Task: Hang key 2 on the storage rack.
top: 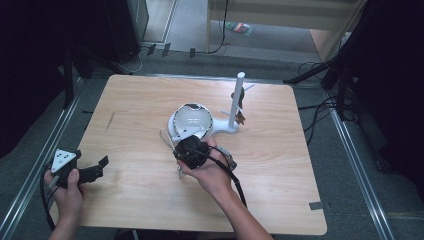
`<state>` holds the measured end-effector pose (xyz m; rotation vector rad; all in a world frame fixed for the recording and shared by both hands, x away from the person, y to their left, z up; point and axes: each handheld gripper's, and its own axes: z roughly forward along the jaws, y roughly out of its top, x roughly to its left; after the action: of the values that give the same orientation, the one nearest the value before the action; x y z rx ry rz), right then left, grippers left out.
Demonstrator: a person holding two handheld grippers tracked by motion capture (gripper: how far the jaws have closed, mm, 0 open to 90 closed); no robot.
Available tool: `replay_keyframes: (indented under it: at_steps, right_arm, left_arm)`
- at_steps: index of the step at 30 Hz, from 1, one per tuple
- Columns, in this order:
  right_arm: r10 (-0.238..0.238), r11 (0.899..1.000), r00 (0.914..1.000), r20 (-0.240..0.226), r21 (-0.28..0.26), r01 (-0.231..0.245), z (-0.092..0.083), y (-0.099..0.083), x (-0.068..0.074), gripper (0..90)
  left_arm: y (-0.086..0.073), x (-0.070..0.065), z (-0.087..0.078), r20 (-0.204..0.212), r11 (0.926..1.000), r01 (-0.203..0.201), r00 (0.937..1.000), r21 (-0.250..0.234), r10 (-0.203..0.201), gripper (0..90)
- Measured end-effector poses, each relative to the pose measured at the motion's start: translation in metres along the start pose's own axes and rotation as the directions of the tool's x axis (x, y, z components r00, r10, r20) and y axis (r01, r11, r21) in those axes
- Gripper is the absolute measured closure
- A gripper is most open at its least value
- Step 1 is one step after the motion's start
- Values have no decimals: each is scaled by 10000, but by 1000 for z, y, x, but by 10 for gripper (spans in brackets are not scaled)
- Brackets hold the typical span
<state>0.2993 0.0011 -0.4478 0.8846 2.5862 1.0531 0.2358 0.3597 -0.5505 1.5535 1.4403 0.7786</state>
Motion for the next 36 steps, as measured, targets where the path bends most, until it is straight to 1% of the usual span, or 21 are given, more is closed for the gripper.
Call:
replay_keyframes:
  at_steps: [6, 7, 12, 19, 23, 27, 32, 36]
  right_arm:
    - [150, 9980, 9998, 151, -613, -140, -8, 1, -2, 835]
    - [120, 9972, 9997, 200, -746, -105, -10, 2, -3, 835]
    - [317, 9915, 9986, 423, -1275, -261, -18, 2, -6, 835]
    - [496, 9846, 9953, 826, -1712, -349, -30, 1, -13, 835]
    - [639, 9783, 9920, 1091, -2033, -407, -38, 0, -18, 835]
    - [768, 9738, 9885, 1299, -2226, -464, -45, 0, -23, 835]
    - [911, 9716, 9825, 1624, -2310, -519, -53, -2, -30, 835]
    - [1053, 9686, 9790, 1747, -2410, -612, -59, -4, -34, 835]
  left_arm:
    - [0, 0, 0, 4, 10000, -4, 10000, 2, 4, 0]
    - [0, 0, 0, 3, 10000, -2, 10000, 1, 2, 0]
    - [0, 0, 0, 2, 10000, -1, 10000, -3, 1, 0]
    - [0, 0, 0, 1, 10000, -9, 10000, -15, 9, 0]
    - [0, 0, 0, 2, 10000, -25, 10000, -9, 25, 0]
    - [0, 0, 0, 1, 10000, -25, 10000, -6, 25, 0]
    - [0, 0, 0, -1, 10000, -23, 10000, 1, 23, 0]
    - [0, -1, 0, -8, 10000, -17, 10000, 2, 17, 0]
